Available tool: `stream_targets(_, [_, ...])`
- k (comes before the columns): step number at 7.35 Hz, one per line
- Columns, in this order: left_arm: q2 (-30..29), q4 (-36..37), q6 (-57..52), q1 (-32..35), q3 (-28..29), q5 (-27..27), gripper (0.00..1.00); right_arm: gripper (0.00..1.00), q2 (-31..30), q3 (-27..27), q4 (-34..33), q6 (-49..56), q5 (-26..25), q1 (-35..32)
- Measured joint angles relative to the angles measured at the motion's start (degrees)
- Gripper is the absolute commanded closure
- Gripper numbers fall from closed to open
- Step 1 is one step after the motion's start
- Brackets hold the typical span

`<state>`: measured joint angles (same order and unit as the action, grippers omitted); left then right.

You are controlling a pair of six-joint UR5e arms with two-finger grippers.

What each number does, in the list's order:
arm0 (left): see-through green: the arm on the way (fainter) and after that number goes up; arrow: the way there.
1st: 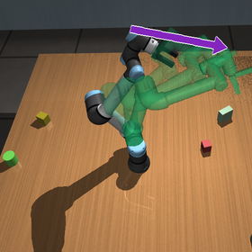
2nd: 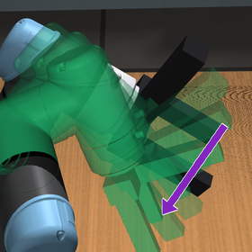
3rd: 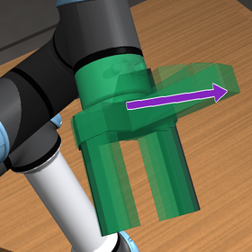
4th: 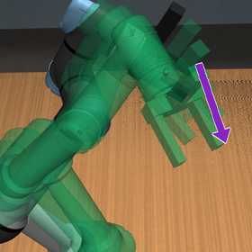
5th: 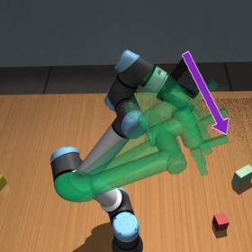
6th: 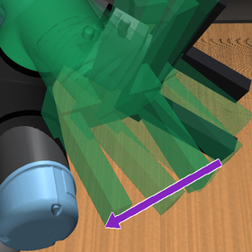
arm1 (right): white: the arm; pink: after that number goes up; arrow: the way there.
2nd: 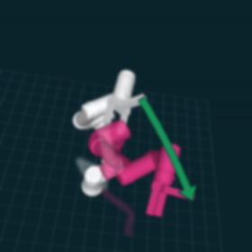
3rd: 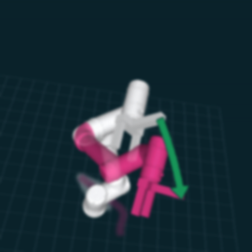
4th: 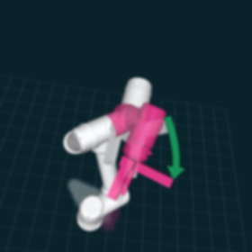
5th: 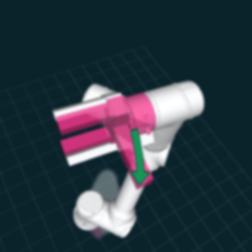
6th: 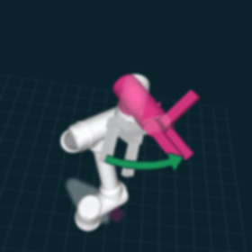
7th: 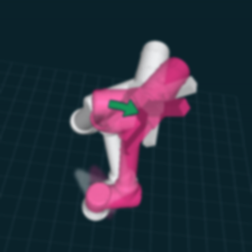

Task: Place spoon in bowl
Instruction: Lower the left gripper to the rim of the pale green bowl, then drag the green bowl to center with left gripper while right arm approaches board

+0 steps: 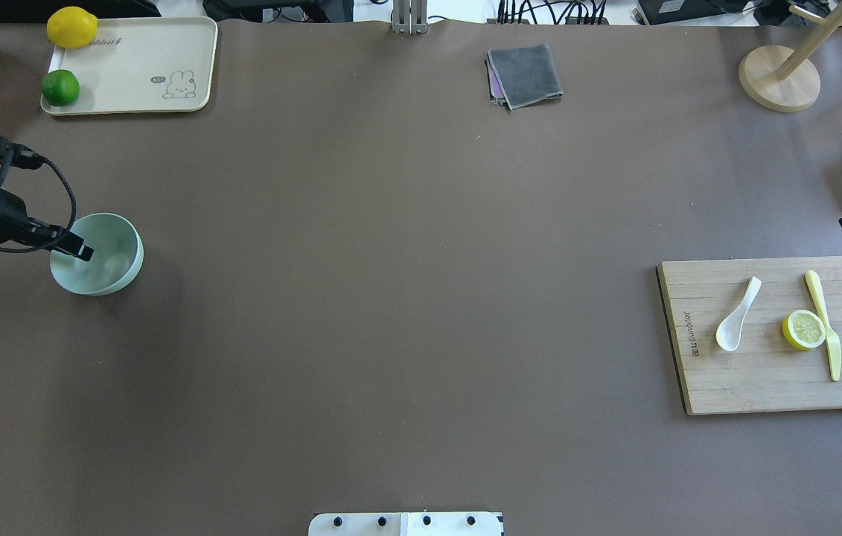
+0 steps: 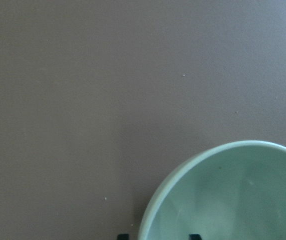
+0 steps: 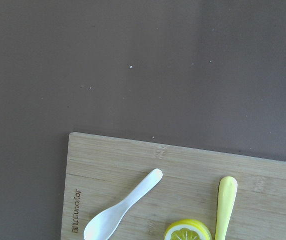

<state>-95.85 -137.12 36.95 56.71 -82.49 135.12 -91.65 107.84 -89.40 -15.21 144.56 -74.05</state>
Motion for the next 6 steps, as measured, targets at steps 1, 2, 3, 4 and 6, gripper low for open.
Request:
stream_targets(1, [0.1, -0.5, 0.5, 0.0, -0.2, 0.6, 1.00, 0.00, 0.1, 0.0, 0.0, -0.3, -0.2, 0.4])
stream_targets(2, [-0.6, -0.4, 1.8, 0.0, -0.3, 0.8, 1.00, 0.00, 0.1, 0.0, 0.0, -1.4, -0.6, 0.9])
stream_targets(3, [-2.9, -0.1, 5.2, 0.0, -0.4, 0.8, 1.00, 0.00, 0.3, 0.1, 0.3, -3.8, -1.2, 1.6])
stream_targets(4, [-6.3, 0.7, 9.6, 0.1, -0.5, 0.6, 1.00, 0.00, 0.5, 0.1, 1.1, -6.4, -2.2, 2.6])
stream_targets(6, [-14.3, 5.0, 19.5, -0.4, -1.7, -0.3, 1.00, 0.00, 0.8, 0.0, 2.8, -10.9, -5.5, 5.4])
